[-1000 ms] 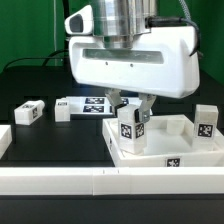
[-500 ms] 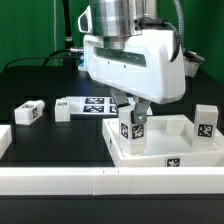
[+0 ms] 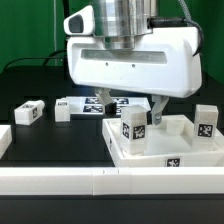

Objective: Assemble square table

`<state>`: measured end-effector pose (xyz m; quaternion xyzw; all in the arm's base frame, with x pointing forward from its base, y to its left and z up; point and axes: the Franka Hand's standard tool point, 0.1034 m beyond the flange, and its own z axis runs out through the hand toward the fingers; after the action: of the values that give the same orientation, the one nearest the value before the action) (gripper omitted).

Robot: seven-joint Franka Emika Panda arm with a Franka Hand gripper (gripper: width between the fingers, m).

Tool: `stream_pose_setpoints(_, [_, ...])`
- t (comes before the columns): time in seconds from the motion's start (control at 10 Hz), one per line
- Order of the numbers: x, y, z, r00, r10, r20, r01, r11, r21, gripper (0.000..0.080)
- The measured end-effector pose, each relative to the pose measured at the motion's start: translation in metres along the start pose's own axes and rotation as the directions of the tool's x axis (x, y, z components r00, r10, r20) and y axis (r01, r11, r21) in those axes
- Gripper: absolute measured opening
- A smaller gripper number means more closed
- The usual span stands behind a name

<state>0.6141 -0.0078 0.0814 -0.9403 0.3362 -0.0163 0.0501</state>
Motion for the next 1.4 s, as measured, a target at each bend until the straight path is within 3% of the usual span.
stream_pose_setpoints(0.2, [-0.0015, -0.0016, -0.0004, 0.974, -0.225, 0.003, 0.225, 0.974, -0.005, 0.0649])
stream_pose_setpoints(0.5, [-0.004, -0.0077, -0.001, 0.844, -0.536, 0.004, 0.537, 0.844, -0.01, 0.0649])
stream_pose_setpoints(0.7, [-0.0033, -0.0069, -0.0002, 0.681, -0.732, 0.013, 0.732, 0.68, -0.038, 0.0649])
stream_pose_setpoints(0.9, [-0.0018, -0.0053, 0.0008, 0.572, -0.82, 0.012, 0.819, 0.571, -0.054, 0.0649])
stream_pose_setpoints(1.0, [-0.0016, -0.005, 0.0008, 0.539, -0.842, 0.015, 0.842, 0.537, -0.053, 0.0561])
stream_pose_setpoints(1.1, [-0.0014, -0.0047, 0.0007, 0.522, -0.853, 0.015, 0.852, 0.521, -0.052, 0.0561])
stream_pose_setpoints(1.3, [-0.0014, -0.0047, 0.0007, 0.526, -0.85, 0.015, 0.85, 0.525, -0.052, 0.0286])
stream_pose_setpoints(1.4, [-0.0014, -0.0047, 0.0008, 0.535, -0.845, 0.015, 0.844, 0.534, -0.052, 0.0286])
